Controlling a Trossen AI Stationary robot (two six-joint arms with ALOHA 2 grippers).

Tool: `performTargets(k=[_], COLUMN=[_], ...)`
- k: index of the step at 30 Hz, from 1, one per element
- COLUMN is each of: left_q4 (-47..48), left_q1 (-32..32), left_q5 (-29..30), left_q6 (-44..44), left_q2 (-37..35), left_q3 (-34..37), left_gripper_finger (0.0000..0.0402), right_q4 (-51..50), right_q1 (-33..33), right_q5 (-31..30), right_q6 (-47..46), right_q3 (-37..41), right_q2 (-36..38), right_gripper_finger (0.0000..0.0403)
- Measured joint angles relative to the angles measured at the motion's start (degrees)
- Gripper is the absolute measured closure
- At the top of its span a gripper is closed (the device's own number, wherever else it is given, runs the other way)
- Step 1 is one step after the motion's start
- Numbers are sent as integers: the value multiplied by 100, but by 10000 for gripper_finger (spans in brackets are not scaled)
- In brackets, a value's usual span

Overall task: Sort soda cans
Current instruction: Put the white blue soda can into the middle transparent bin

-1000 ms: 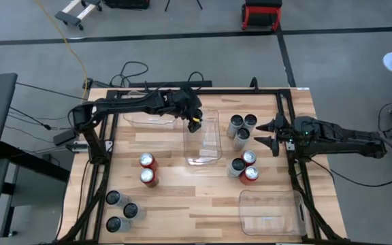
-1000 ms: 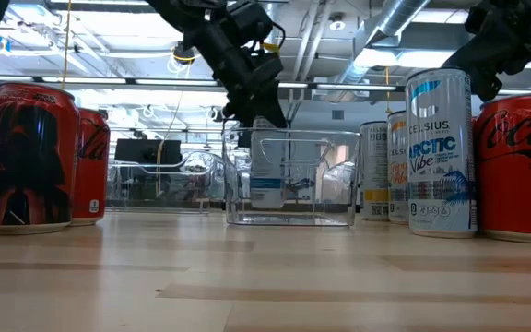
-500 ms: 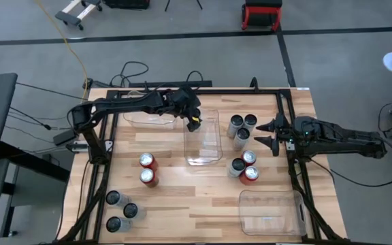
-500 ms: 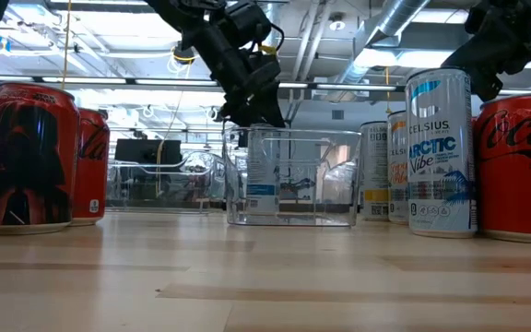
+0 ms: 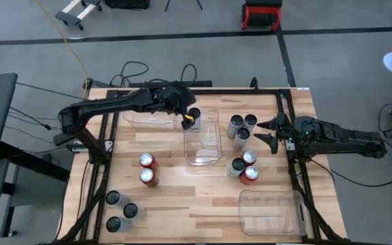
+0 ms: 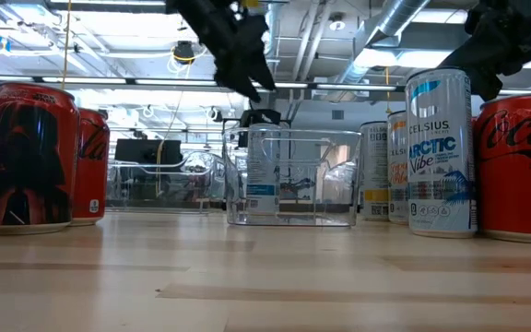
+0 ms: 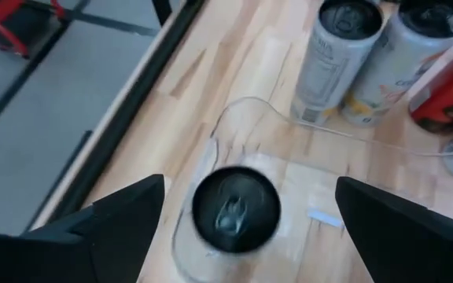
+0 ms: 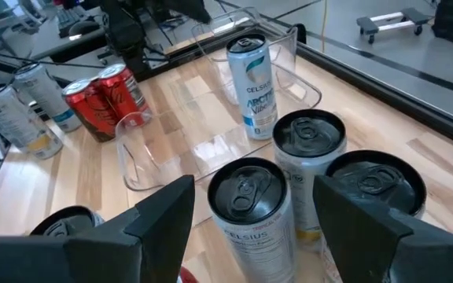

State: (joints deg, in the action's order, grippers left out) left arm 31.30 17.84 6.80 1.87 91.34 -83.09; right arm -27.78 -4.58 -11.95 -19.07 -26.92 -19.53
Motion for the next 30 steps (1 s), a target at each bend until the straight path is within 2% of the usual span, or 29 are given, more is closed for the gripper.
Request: performTargets(k=[6, 14, 22, 30], left_q4=[1255, 2450, 3489, 3811], left_q1=[-383, -1633, -2715, -3571], left_q5=[772, 1907, 2198, 2196], left_q6=[-594, -1783, -3540, -4333], left_q2=[-801, -1527, -1738, -1726], left_q3=[-11, -9, -5, 0], left_gripper_finger=[32, 31, 31, 31], right_q4=[50, 191, 266, 372], right_q1=[4, 4, 4, 7], right_q5=[-17, -17, -15, -5], right_q6=[0, 0, -42, -81], right_q3=[2, 2, 2, 2], right_q2=[-2, 0, 1, 1], right_gripper_finger=[122, 122, 122, 122])
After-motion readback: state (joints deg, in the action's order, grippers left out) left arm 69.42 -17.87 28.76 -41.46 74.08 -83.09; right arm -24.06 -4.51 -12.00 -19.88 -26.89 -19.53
